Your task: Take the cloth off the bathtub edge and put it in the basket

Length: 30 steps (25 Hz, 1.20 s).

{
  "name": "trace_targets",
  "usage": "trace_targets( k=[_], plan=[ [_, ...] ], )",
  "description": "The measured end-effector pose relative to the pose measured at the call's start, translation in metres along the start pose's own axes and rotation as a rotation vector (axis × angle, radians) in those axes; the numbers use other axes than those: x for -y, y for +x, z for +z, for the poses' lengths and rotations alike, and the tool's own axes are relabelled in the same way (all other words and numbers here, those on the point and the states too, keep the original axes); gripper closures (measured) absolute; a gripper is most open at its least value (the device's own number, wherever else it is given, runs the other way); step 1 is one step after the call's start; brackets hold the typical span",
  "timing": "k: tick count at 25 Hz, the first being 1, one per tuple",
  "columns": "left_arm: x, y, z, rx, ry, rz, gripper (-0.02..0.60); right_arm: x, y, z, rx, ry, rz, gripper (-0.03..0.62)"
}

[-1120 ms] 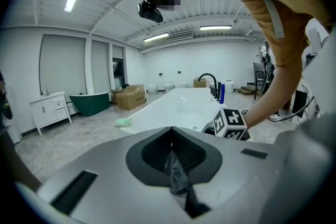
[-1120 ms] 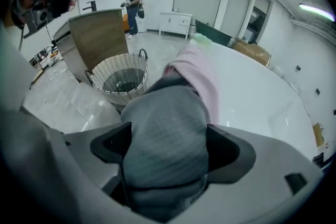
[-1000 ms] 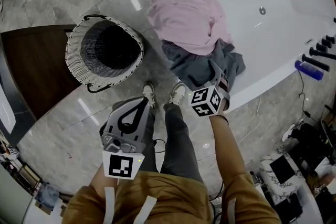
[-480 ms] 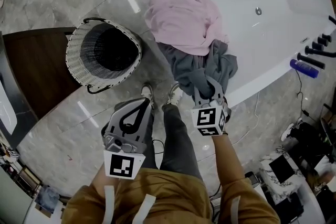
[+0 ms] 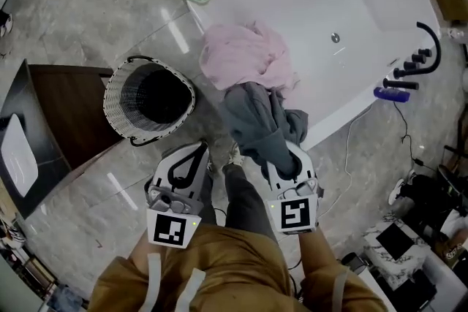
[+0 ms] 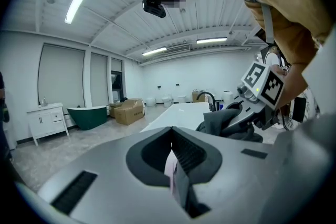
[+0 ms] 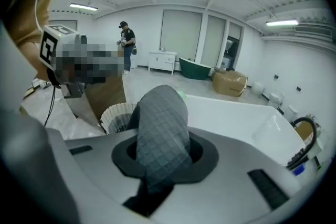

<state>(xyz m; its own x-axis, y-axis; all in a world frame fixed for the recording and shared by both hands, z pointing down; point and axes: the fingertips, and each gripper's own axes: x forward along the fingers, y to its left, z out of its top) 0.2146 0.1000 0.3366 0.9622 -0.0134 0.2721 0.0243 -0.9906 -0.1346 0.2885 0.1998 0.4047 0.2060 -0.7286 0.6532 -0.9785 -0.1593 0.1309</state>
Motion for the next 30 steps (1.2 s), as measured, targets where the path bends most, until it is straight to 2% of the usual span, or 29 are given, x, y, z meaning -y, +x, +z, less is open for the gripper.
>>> trace_targets(
  k=[9,15,19,30],
  plan=[
    [-0.011,-0.041,0.101,0.106,0.094,0.024,0.574,0.009,-0.132,0.117,0.165,-0.037,-0.078,0.517],
    [-0.012,-0.059,0.147,0.181,0.134,0.029,0.574,0.018,-0.191,0.181,0.364,0.008,-0.180,0.517],
    [-0.008,-0.066,0.165,0.216,0.149,0.020,0.574,0.018,-0.212,0.199,0.424,0.009,-0.224,0.517],
    [0.000,-0.085,0.198,0.290,0.167,0.024,0.574,0.020,-0.265,0.221,0.460,-0.060,-0.299,0.516]
  ],
)
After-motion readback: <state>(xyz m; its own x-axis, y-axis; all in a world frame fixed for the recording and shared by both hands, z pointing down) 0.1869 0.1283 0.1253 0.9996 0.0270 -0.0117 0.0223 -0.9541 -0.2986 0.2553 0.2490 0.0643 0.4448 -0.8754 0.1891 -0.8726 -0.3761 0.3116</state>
